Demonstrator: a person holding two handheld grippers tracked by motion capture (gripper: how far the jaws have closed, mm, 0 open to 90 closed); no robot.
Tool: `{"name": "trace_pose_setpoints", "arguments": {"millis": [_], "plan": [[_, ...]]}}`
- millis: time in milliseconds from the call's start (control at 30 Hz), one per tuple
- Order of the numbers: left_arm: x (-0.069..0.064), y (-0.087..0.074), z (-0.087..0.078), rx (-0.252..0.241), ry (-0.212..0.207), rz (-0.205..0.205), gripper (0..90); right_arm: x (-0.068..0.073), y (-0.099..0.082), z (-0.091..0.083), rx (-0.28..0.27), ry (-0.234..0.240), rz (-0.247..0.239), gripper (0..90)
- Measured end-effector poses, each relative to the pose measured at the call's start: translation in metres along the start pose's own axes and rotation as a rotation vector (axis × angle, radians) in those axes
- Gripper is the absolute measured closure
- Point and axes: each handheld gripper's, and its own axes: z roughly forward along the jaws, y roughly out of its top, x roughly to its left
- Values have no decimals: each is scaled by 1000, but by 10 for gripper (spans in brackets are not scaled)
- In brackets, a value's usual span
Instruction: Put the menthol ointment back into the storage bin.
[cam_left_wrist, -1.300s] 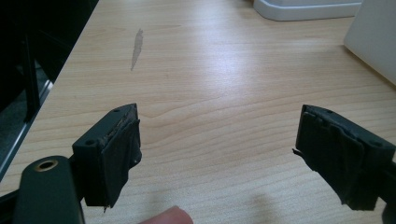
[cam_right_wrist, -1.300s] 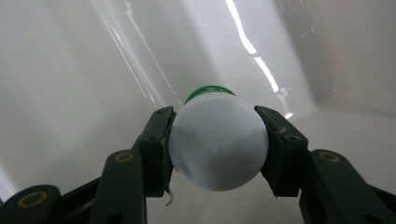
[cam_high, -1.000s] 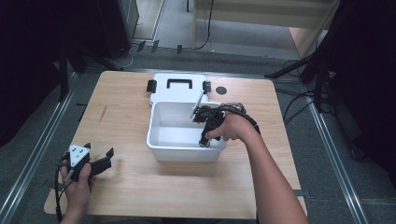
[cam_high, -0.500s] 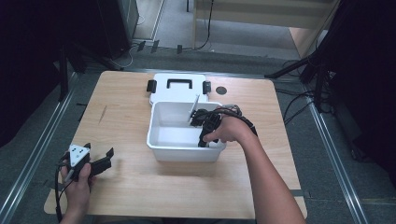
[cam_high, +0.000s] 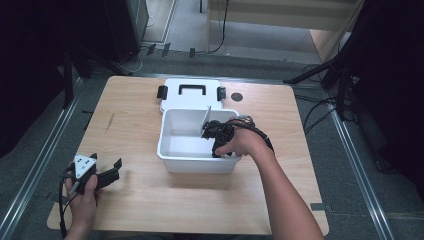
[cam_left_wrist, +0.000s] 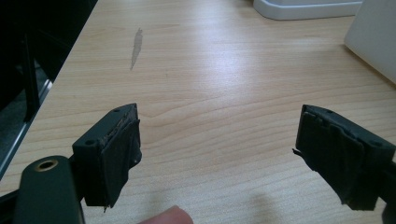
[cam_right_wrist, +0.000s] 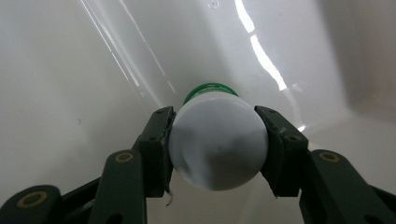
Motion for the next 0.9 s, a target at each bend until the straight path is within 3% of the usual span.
{"name": "trace_pose_setpoints", "arguments": {"millis": [267, 433, 733, 900], "plan": [[0, 0, 0, 0, 0, -1, 148, 2, 2, 3, 38, -14, -5, 515], [0, 0, 0, 0, -2, -2, 148, 3, 3, 5, 77, -24, -33, 508], [0, 0, 0, 0, -1, -3, 148, 4, 2, 5, 65, -18, -49, 501], [0, 0, 0, 1, -2, -3, 148, 3, 0, 1, 22, -19, -41, 470]]}}
